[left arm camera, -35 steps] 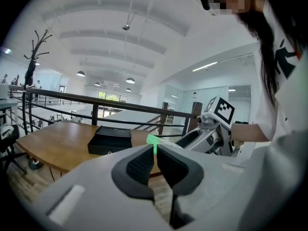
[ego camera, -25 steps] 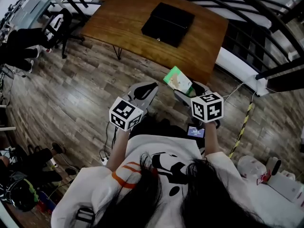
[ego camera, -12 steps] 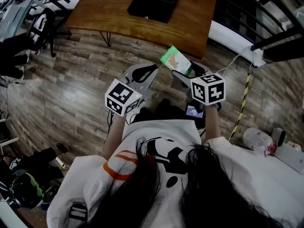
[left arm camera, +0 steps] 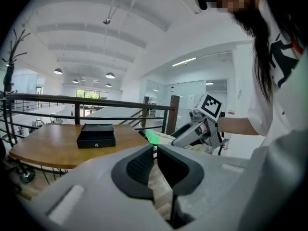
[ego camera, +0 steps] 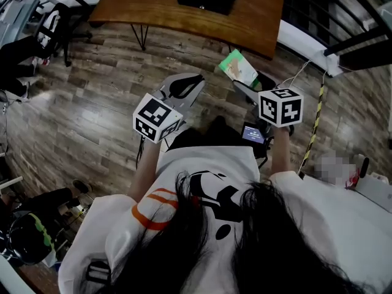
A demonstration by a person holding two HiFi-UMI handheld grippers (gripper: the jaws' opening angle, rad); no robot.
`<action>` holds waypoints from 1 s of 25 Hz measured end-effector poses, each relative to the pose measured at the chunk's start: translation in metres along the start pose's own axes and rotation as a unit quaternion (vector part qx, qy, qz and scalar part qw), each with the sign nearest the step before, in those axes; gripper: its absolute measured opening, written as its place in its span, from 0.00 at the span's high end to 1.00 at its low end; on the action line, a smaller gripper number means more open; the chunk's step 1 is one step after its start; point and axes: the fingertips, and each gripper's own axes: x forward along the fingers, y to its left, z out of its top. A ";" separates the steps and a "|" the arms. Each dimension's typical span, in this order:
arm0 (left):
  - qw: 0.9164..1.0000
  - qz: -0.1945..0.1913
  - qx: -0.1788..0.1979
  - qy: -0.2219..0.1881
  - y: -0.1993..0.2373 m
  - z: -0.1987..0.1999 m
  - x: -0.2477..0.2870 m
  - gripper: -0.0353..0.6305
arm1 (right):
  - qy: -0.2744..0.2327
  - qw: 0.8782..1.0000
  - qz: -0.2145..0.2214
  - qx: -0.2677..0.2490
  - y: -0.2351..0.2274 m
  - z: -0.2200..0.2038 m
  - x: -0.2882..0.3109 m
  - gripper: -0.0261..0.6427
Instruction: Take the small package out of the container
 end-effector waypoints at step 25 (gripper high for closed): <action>0.999 0.003 0.003 -0.036 -0.022 -0.027 -0.084 0.93 | -0.028 0.999 -0.015 -0.006 0.081 -0.033 -0.022 0.39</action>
